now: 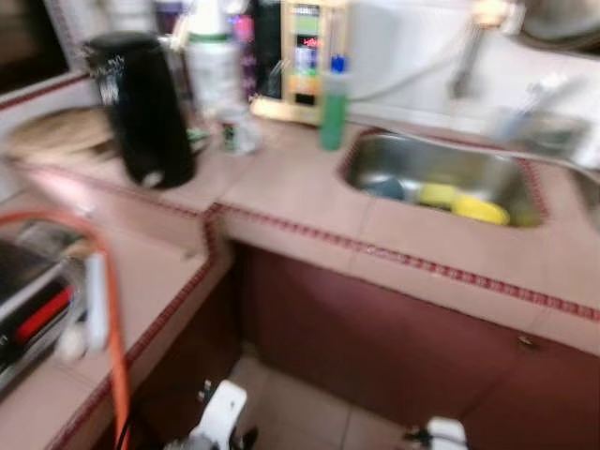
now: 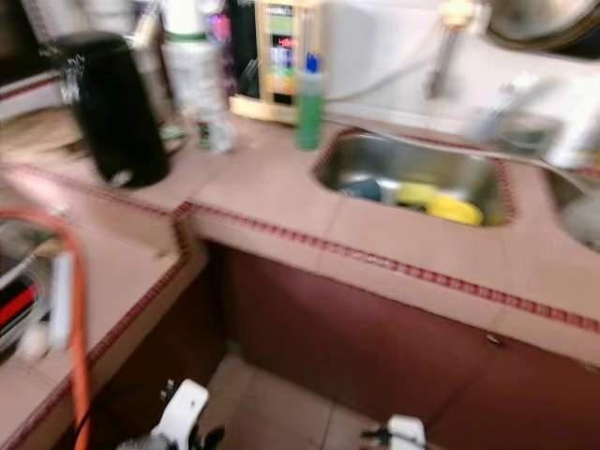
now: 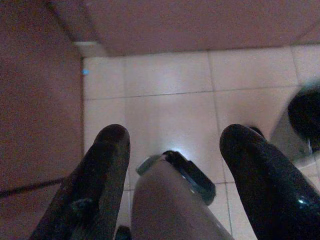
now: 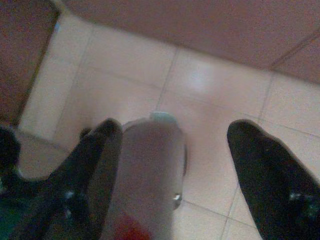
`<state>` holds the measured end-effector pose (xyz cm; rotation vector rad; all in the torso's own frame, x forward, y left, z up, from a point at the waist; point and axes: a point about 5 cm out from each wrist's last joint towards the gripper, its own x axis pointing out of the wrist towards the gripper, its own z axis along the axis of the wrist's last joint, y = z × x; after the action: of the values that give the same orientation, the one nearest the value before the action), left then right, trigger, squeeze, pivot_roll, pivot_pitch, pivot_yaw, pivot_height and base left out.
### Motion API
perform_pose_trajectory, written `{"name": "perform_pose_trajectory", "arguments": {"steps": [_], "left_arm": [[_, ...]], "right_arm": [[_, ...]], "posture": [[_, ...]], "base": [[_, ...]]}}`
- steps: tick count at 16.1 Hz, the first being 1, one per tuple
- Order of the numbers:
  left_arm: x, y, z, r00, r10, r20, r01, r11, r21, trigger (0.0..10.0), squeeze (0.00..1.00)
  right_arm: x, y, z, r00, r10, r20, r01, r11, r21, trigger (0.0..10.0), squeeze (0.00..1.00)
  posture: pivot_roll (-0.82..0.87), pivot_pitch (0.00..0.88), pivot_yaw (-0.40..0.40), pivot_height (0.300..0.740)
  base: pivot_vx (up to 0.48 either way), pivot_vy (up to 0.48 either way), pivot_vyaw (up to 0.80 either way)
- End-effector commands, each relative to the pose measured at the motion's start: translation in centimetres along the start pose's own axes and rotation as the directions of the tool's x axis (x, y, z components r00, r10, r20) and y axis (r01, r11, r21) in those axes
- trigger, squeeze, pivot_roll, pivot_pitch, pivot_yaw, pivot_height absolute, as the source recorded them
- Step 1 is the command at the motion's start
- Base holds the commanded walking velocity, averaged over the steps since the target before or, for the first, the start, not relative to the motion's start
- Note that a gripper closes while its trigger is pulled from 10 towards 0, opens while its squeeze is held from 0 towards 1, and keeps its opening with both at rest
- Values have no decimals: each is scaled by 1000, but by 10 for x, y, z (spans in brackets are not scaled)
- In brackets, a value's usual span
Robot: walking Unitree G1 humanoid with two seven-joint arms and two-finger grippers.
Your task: Kitchen organization
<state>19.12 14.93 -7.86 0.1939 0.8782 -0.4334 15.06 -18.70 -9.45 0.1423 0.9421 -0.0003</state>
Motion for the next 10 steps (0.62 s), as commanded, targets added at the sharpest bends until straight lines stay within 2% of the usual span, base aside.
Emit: {"name": "perform_pose_trajectory", "arguments": {"steps": [1,2,4,10], "left_arm": [[-1,4,-3,1000,18,-17,-18,1000,-5,10000,0],[-1,6,-2,1000,20,-22,-20,1000,12,10000,0],[-3,8,-5,999,17,-32,-16,1000,25,10000,0],[-3,-2,-17,996,3,-85,-1,1000,30,10000,0]], "right_arm": [[-1,5,-7,1000,14,-23,-15,1000,-20,10000,0],[0,11,-5,999,47,17,-47,999,-4,10000,0],[-1,8,-7,1000,5,11,-6,998,58,10000,0],[-3,5,-13,1000,-8,-10,8,997,72,10000,0]], "posture": [[-103,0,66,656],[-106,0,73,656],[-119,0,86,665],[-114,0,90,726]], "base": [[0,0,0],[0,0,0],[0,0,0],[0,0,0]]}}
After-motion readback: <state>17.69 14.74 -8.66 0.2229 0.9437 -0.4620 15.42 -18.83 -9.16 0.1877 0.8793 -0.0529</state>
